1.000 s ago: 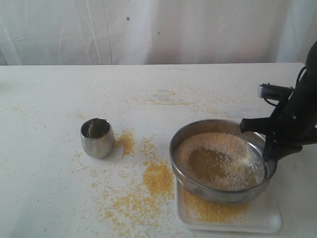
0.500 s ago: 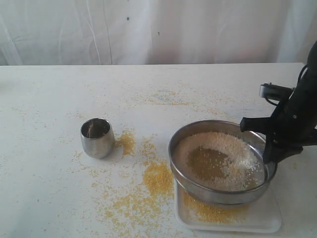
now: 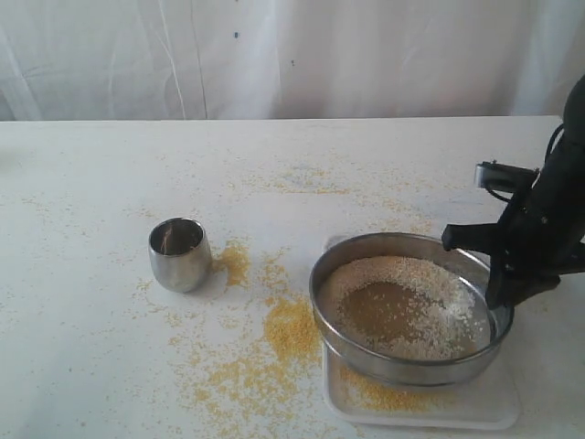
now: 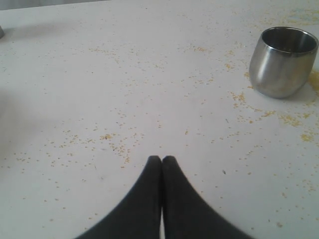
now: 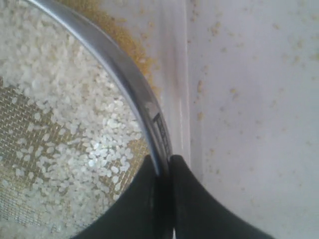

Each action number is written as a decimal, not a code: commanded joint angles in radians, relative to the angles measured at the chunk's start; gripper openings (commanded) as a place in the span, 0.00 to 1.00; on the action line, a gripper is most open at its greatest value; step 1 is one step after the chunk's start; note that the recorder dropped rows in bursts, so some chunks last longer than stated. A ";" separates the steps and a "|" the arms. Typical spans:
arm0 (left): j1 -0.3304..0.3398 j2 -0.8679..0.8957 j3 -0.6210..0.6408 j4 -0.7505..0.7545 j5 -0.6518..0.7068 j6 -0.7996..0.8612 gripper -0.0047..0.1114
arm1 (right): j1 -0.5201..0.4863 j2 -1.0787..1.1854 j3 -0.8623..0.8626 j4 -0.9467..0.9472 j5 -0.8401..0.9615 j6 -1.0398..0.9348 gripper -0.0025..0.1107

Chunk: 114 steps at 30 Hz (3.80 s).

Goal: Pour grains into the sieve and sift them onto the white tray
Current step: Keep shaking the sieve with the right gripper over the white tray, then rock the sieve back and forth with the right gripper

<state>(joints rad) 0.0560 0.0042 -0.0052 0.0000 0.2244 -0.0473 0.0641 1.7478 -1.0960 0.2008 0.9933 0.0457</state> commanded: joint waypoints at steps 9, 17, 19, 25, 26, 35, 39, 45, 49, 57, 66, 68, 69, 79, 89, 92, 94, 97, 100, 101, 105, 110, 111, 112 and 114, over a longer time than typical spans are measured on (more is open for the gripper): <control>0.001 -0.004 0.005 0.000 0.001 0.000 0.04 | -0.005 -0.013 -0.008 0.006 0.144 0.010 0.02; 0.001 -0.004 0.005 0.000 0.001 0.000 0.04 | -0.005 -0.014 -0.008 0.043 0.154 0.012 0.02; 0.001 -0.004 0.005 0.000 0.001 0.000 0.04 | -0.005 -0.014 -0.008 0.041 0.089 0.012 0.02; 0.001 -0.004 0.005 0.000 0.001 0.000 0.04 | -0.005 -0.014 -0.008 0.055 0.037 0.012 0.02; 0.001 -0.004 0.005 0.000 0.001 0.000 0.04 | -0.005 -0.012 -0.008 0.055 0.066 0.010 0.02; 0.001 -0.004 0.005 0.000 0.001 0.000 0.04 | -0.005 -0.012 -0.008 0.051 0.021 0.003 0.02; 0.001 -0.004 0.005 0.000 0.001 0.000 0.04 | -0.005 -0.012 -0.008 0.041 -0.111 0.003 0.02; 0.001 -0.004 0.005 0.000 0.001 0.000 0.04 | -0.005 -0.012 -0.008 0.041 -0.201 0.003 0.02; 0.001 -0.004 0.005 0.000 0.001 0.000 0.04 | -0.005 -0.012 -0.008 0.041 -0.280 0.003 0.02; 0.001 -0.004 0.005 0.000 0.001 0.000 0.04 | -0.005 -0.012 -0.008 0.028 -0.468 0.003 0.02; 0.001 -0.004 0.005 0.000 0.001 0.000 0.04 | -0.005 -0.012 -0.008 0.028 -0.349 0.003 0.02; 0.001 -0.004 0.005 0.000 0.001 0.000 0.04 | -0.005 -0.012 -0.008 0.028 -0.316 0.003 0.02; 0.001 -0.004 0.005 0.000 0.001 0.000 0.04 | -0.005 -0.012 -0.008 0.028 -0.282 0.003 0.02; 0.001 -0.004 0.005 0.000 0.001 0.000 0.04 | -0.005 -0.017 -0.025 -0.014 -0.102 -0.015 0.02; 0.001 -0.004 0.005 0.000 0.001 0.000 0.04 | 0.004 -0.004 0.019 -0.053 -0.019 -0.073 0.02; 0.001 -0.004 0.005 0.000 0.001 0.000 0.04 | 0.006 -0.012 0.037 0.010 -0.100 -0.129 0.02; 0.001 -0.004 0.005 0.000 0.001 0.000 0.04 | 0.006 -0.012 0.037 0.010 -0.327 -0.130 0.02; 0.001 -0.004 0.005 0.000 0.001 0.000 0.04 | 0.006 -0.023 0.028 0.038 -0.192 -0.086 0.02; 0.001 -0.004 0.005 0.000 0.001 0.000 0.04 | 0.006 -0.071 0.084 0.095 -0.207 -0.135 0.02; 0.001 -0.004 0.005 0.000 0.001 0.000 0.04 | 0.006 -0.084 0.097 0.118 -0.334 -0.159 0.02; 0.001 -0.004 0.005 0.000 0.001 0.000 0.04 | 0.006 -0.091 0.079 0.123 -0.470 -0.150 0.02; 0.001 -0.004 0.005 0.000 0.001 0.000 0.04 | 0.006 -0.111 0.131 0.115 -0.242 -0.174 0.02; 0.001 -0.004 0.005 0.000 0.001 0.000 0.04 | 0.006 -0.114 0.141 0.116 -0.322 -0.181 0.02; 0.001 -0.004 0.005 0.000 0.001 0.000 0.04 | 0.006 -0.114 0.145 0.117 -0.430 -0.177 0.02; 0.001 -0.004 0.005 0.000 0.001 0.000 0.04 | 0.006 -0.100 0.136 0.119 -0.525 -0.155 0.02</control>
<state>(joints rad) 0.0560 0.0042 -0.0052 0.0000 0.2244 -0.0473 0.0749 1.6512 -0.9457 0.2838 0.6523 -0.1369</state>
